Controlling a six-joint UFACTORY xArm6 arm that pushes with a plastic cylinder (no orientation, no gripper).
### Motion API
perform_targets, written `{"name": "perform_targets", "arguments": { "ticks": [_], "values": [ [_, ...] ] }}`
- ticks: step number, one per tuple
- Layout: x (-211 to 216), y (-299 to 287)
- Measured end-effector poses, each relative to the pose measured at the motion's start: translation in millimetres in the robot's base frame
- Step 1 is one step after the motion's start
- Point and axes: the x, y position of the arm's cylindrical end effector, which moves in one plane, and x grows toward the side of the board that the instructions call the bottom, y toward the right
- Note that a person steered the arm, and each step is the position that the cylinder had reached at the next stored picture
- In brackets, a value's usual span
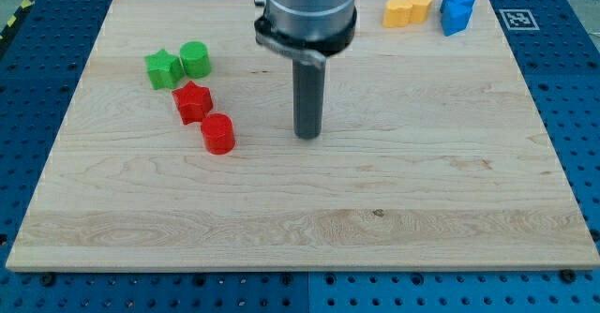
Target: Place the red star bottom of the green star
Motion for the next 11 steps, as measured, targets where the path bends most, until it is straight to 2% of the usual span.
{"name": "perform_targets", "arguments": {
  "ticks": [1,2,4,5,11],
  "values": [
    [-30.5,-23.6],
    [-31.4,-26.7],
    [-33.9,-88.5],
    [-36.3,-88.6],
    [-15.8,-141.8]
  ]
}}
